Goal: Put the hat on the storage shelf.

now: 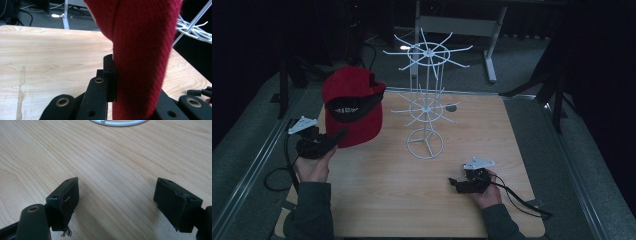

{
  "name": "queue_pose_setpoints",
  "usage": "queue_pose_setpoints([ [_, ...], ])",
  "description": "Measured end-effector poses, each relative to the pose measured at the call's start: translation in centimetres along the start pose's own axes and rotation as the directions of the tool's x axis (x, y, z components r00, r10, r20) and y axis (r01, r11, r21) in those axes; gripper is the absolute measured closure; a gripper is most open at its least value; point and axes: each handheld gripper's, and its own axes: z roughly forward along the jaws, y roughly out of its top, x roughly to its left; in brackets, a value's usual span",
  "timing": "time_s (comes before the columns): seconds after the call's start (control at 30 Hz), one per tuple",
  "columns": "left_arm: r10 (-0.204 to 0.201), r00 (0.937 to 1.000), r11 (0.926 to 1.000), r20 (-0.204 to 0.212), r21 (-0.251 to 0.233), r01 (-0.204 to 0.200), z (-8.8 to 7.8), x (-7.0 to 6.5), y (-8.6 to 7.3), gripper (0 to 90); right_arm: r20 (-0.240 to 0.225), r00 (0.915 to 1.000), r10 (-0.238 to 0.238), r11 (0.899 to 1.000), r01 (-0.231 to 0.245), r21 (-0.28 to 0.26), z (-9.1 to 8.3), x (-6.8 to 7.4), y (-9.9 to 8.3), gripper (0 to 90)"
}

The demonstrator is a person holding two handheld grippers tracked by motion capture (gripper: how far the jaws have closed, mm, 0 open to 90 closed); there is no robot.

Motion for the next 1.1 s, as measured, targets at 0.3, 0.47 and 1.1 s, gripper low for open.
queue_pose_setpoints([
  [0.3, 0.009, 1.0, 0.9996, -0.001, -0.026, -0.009, -0.3, -0.4, 1.1, 85.3, -0.001, 1.0, -0.001, 1.0, 0.001, 0.001, 0.0, 0.0, 0.0, 20.1],
  [0.47, 0.013, 0.9999, 0.9993, -0.005, -0.036, -0.013, -0.5, -0.5, 1.5, 85.3, -0.001, 1.0, 0.0, 1.0, 0.0, 0.002, 0.0, 0.0, 0.0, 20.1],
  [1.1, 0.008, 0.9999, 0.9941, -0.01, -0.108, -0.009, -1.4, -0.5, 2.8, 85.3, 0.0, 1.0, -0.001, 1.0, 0.001, 0.002, 0.0, 0.0, 0.0, 20.1],
])
